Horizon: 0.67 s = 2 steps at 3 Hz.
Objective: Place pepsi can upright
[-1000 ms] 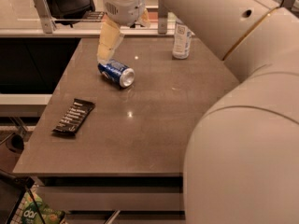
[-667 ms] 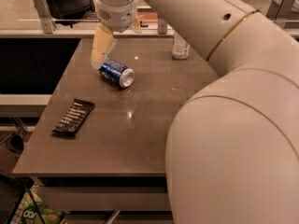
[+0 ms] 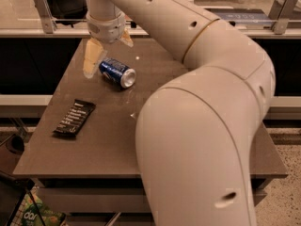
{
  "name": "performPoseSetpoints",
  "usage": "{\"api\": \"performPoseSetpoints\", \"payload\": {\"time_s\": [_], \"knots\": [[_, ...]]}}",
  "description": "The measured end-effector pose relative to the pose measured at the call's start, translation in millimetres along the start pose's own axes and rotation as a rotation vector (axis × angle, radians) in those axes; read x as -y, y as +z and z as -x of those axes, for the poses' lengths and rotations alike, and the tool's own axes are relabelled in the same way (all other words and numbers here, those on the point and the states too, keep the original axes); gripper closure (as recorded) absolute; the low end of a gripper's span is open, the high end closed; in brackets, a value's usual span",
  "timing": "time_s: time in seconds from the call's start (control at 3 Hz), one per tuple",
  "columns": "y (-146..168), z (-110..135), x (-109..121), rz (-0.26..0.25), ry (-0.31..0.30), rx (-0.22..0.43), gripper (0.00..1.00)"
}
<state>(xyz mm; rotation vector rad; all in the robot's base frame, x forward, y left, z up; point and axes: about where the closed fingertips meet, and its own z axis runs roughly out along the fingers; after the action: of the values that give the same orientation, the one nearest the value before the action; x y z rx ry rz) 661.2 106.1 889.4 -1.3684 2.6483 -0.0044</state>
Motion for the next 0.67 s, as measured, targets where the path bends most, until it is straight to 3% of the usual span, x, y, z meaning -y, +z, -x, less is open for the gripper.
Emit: {"api": "performPoseSetpoints", "payload": {"time_s": [0.67], "knots": [[24.6,19.6,6.7,-0.003,0.048,-0.045,0.0]]}}
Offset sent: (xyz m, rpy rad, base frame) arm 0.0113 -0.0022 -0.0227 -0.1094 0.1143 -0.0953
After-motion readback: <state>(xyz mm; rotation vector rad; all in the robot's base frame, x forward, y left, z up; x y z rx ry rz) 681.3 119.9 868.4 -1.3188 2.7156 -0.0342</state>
